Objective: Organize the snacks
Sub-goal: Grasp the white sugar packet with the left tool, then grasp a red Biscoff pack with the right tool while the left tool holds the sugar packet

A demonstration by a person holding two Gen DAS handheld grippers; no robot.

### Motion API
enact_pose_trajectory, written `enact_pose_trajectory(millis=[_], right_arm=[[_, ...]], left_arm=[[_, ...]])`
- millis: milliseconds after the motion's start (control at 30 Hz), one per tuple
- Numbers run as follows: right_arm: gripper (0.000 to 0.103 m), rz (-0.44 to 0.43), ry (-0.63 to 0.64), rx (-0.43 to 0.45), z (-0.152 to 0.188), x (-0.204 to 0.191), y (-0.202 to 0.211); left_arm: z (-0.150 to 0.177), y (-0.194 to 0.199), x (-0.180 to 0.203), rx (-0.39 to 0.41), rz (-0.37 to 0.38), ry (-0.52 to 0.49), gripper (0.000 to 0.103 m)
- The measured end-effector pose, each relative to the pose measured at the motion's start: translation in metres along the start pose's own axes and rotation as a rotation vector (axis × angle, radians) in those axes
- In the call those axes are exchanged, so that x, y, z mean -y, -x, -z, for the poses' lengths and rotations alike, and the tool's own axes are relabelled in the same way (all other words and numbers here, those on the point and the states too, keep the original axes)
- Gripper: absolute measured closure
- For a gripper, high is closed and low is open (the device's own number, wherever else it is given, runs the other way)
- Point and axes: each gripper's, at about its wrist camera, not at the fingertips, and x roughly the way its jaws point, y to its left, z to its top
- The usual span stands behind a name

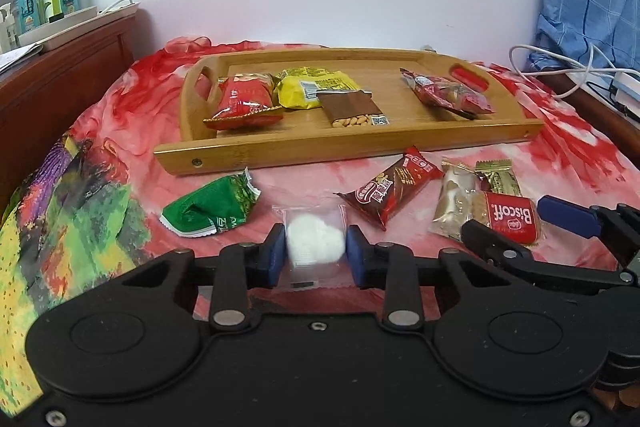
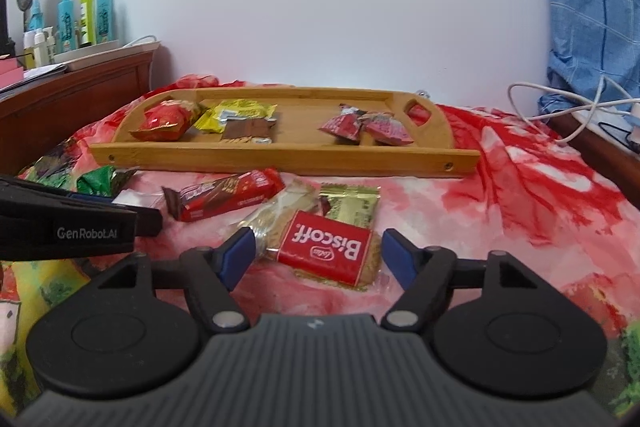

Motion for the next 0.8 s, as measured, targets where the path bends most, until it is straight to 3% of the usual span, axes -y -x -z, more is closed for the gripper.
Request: enact_pose_trajectory(millis=[167, 300, 467, 800], right_arm=[[0.037, 0.0, 0.009, 0.005, -0.001, -0.001, 0.003], [0.041, -0.003, 0.025, 0.01, 0.0, -0.003, 0.006], [0.02, 0.009, 0.044, 0.004, 0.002, -0.007, 0.0], [0.013, -0.016, 0.031, -0.017, -0.008, -0.002, -0.013]], left_arm=[[-0.001, 0.004, -0.002, -0.008, 0.006, 0.021, 0.073], [-0.002, 0.007, -0.002, -0.005, -0.009, 0.015, 0.073], [-0.003, 0.01, -0.002, 0.005, -0.006, 0.011, 0.073], [-0.007, 0.015, 0.001, 0.025, 0.008, -0.004, 0.073]])
